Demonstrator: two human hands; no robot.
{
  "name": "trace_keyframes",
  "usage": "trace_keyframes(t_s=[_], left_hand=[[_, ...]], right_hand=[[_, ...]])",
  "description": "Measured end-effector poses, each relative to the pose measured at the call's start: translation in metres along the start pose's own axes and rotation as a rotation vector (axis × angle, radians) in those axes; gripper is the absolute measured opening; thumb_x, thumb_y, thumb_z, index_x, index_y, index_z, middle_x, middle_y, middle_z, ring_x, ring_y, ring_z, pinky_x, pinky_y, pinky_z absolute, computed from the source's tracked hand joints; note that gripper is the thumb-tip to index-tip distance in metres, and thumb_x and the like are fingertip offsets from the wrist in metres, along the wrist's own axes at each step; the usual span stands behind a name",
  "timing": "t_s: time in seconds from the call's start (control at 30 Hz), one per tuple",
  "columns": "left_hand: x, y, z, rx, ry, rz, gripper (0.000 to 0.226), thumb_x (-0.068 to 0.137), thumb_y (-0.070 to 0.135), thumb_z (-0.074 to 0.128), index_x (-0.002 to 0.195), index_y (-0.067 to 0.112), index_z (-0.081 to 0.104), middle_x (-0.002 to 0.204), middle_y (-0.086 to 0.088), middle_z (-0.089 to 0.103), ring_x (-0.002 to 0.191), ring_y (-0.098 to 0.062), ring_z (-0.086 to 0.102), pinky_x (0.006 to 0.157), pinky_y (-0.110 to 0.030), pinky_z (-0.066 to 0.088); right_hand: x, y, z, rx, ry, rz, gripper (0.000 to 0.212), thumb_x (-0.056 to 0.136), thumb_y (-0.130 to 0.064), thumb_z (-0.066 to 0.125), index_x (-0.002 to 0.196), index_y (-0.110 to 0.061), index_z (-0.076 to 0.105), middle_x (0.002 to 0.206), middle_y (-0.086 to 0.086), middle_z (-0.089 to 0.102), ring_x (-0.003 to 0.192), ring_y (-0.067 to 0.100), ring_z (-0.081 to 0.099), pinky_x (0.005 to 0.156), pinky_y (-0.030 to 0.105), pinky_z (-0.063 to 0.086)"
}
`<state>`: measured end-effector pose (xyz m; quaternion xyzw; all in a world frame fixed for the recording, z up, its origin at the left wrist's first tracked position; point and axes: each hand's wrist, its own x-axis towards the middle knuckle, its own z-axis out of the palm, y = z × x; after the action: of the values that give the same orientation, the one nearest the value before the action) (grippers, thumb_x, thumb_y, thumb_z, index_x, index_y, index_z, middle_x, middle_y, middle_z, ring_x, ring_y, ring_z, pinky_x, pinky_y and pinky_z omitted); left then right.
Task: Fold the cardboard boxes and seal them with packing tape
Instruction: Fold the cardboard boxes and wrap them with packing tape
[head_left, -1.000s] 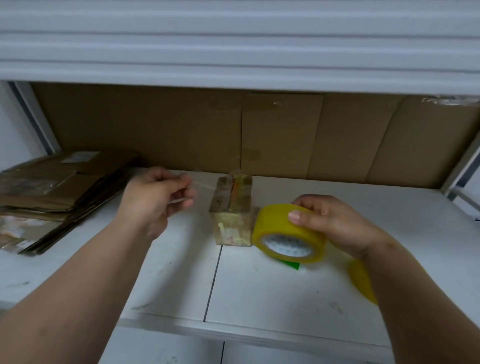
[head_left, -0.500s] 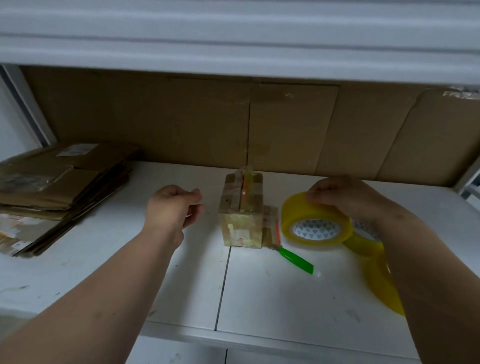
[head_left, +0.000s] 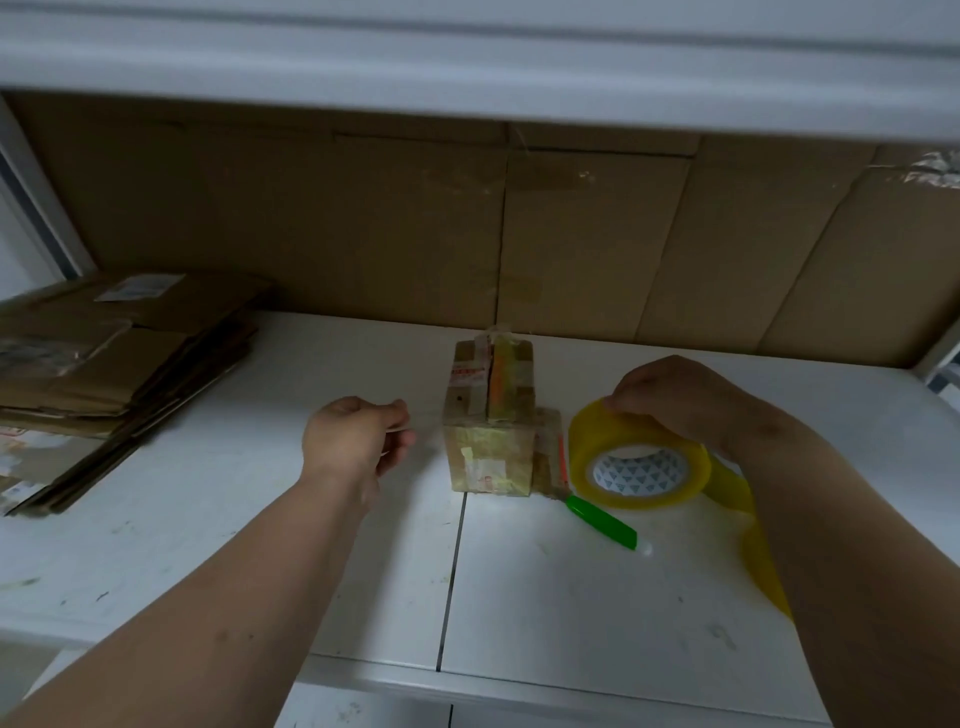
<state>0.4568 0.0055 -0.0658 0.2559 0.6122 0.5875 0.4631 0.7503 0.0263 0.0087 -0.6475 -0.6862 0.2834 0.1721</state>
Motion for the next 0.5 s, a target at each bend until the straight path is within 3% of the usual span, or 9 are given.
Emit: trace_keyframes(t_s=[0.13, 0.27, 0.37, 0.5], left_hand=[[0.003, -0.013, 0.001, 0.059, -0.013, -0.041, 0.013, 0.085, 0.008, 0.074, 0.082, 0.003, 0.062, 0.074, -0.013, 0.070, 0.054, -0.018, 0.066, 0.056, -0.028, 0.053], [0.002, -0.023, 0.006, 0.169, -0.042, -0.042, 0.023, 0.083, 0.015, 0.079, 0.075, 0.005, 0.060, 0.077, -0.015, 0.072, 0.051, -0.018, 0.065, 0.059, -0.030, 0.057], [-0.002, -0.025, 0.012, 0.303, -0.081, -0.042, 0.027, 0.081, 0.024, 0.081, 0.074, 0.005, 0.063, 0.077, -0.018, 0.072, 0.060, -0.024, 0.064, 0.072, -0.040, 0.059], [-0.003, -0.018, 0.022, 0.500, -0.154, 0.026, 0.029, 0.085, 0.032, 0.076, 0.079, 0.009, 0.060, 0.071, -0.013, 0.064, 0.061, -0.024, 0.057, 0.058, -0.030, 0.049]], right_hand=[[0.009, 0.006, 0.012, -0.164, -0.052, 0.019, 0.022, 0.089, -0.043, 0.064, 0.091, -0.023, 0.073, 0.091, -0.005, 0.064, 0.079, 0.005, 0.056, 0.066, 0.023, 0.045], [0.011, 0.006, 0.023, -0.340, -0.082, 0.042, 0.019, 0.088, -0.052, 0.058, 0.093, -0.036, 0.064, 0.103, -0.006, 0.059, 0.100, 0.018, 0.057, 0.094, 0.041, 0.048], [0.008, -0.003, 0.028, -0.489, -0.074, 0.016, 0.025, 0.087, -0.056, 0.053, 0.099, -0.036, 0.063, 0.092, -0.012, 0.054, 0.094, 0.015, 0.051, 0.091, 0.038, 0.041], [0.007, -0.021, 0.041, -0.607, -0.087, -0.037, 0.034, 0.087, -0.058, 0.050, 0.104, -0.034, 0.065, 0.100, -0.007, 0.063, 0.093, 0.015, 0.056, 0.089, 0.039, 0.035]])
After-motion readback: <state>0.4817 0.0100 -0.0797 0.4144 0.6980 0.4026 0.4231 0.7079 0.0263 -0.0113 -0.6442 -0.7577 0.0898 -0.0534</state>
